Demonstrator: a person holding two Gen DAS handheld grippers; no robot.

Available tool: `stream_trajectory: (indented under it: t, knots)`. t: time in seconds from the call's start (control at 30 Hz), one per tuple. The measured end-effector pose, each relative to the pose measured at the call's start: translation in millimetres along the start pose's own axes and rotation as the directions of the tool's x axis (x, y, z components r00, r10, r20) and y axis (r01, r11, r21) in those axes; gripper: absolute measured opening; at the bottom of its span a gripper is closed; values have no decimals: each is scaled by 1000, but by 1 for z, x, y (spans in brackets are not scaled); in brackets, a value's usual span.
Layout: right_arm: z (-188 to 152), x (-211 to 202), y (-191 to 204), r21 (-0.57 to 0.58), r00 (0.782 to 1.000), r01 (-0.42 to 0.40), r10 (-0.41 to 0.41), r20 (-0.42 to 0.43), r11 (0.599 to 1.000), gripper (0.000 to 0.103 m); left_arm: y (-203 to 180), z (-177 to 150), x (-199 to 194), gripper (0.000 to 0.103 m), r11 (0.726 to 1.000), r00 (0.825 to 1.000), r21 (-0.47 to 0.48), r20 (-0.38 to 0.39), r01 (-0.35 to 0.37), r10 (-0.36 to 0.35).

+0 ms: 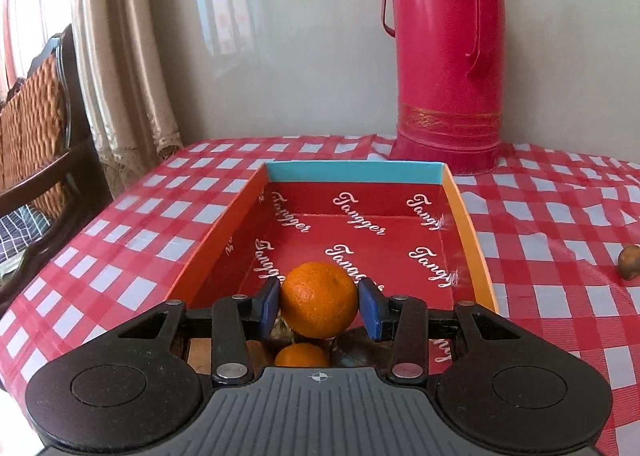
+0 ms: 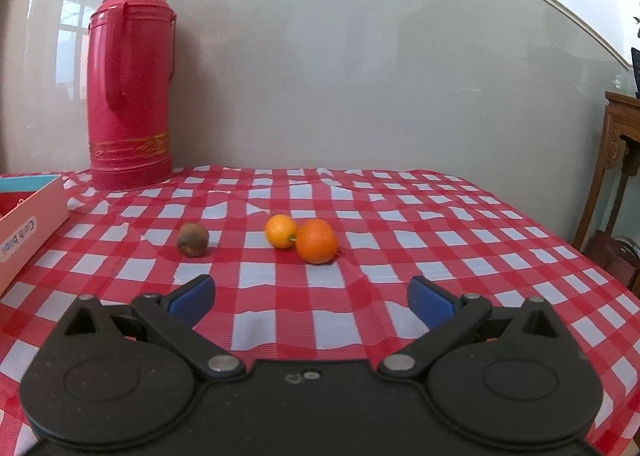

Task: Organize fruits
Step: 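Carry the held orange with the left gripper into the box and release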

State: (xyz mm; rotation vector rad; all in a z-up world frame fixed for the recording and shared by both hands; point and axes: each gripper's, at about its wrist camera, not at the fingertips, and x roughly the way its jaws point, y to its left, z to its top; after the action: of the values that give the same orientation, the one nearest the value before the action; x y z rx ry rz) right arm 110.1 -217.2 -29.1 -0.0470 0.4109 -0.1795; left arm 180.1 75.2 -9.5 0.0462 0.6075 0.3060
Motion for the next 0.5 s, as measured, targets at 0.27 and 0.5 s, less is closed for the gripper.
stream_trajectory:
  t: [0.27,0.5]
  knots:
    - [1,2,6,-5,1000,-14,14,1,1000,97,3,6,8,55,1000,1000,-17,-31,-1,1]
    - [3,2,10,-8,1000,-30,30,7,1000,97,6,8,-1,86,1000,1000,-25,-1,-13,13]
